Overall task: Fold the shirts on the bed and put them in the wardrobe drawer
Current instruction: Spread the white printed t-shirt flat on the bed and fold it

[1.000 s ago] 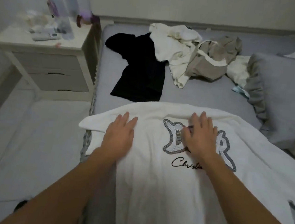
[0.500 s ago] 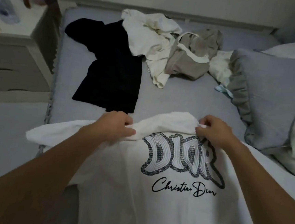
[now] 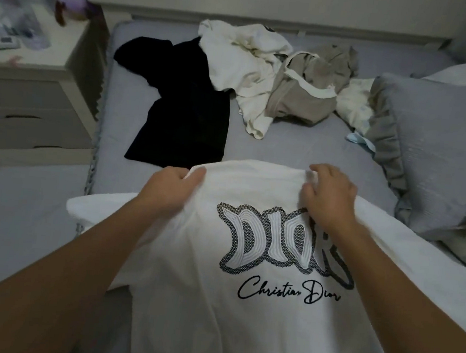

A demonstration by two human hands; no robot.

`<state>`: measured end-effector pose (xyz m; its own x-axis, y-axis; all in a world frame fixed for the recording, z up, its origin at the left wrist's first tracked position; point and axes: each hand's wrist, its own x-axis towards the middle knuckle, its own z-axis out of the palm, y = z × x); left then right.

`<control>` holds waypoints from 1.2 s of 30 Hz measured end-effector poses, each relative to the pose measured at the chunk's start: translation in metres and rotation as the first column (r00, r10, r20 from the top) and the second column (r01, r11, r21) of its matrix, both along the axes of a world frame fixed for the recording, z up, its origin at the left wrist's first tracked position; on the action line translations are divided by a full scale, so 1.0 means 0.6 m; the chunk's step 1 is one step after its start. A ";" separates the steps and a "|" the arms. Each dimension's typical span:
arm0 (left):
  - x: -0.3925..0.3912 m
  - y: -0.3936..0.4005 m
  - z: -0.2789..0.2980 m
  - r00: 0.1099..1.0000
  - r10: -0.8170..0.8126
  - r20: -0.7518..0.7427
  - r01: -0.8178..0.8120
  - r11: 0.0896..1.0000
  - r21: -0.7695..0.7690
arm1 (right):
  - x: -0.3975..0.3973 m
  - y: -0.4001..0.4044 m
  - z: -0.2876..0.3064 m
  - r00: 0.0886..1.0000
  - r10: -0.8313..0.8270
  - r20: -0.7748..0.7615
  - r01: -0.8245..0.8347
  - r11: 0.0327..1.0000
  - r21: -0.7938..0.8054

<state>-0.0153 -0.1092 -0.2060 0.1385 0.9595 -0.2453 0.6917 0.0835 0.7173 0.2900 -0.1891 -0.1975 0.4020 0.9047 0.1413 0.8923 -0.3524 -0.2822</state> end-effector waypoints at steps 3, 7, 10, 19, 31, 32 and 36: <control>0.005 0.016 0.027 0.970 -0.133 0.204 0.171 0.968 -0.184 | -0.015 0.009 -0.015 0.990 0.141 -0.009 -0.141 0.988 -0.068; 0.007 0.029 0.035 0.940 -0.338 -0.048 0.336 0.941 -0.045 | -0.003 0.020 -0.028 0.990 0.143 0.017 -0.140 0.984 -0.114; -0.020 0.029 0.024 0.963 0.008 -0.270 0.093 0.928 0.360 | 0.022 0.005 -0.044 0.984 0.140 0.110 -0.121 0.979 -0.167; -0.205 -0.097 -0.061 0.850 0.343 -0.399 -0.353 0.934 0.050 | -0.079 -0.091 -0.040 0.989 0.147 0.028 -0.145 0.988 -0.059; -0.202 -0.141 0.067 0.713 0.574 0.402 -0.501 0.819 -0.280 | -0.510 -0.172 -0.001 0.829 0.498 -0.252 -0.497 0.865 0.075; -0.198 -0.141 0.077 0.676 0.587 0.444 -0.494 0.809 -0.318 | -0.524 -0.170 0.001 0.846 0.464 -0.264 -0.468 0.882 0.049; -0.178 -0.148 0.100 0.630 0.539 0.559 -0.303 0.833 -0.463 | -0.518 -0.152 0.007 0.836 0.372 -0.404 -0.336 0.928 0.160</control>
<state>-0.1222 -0.1980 -0.1462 -0.0277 0.8443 -0.5352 -0.1026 0.5301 0.8417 -0.0210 -0.2802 -0.1933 0.0932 0.9896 0.1096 0.7418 0.0044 -0.6706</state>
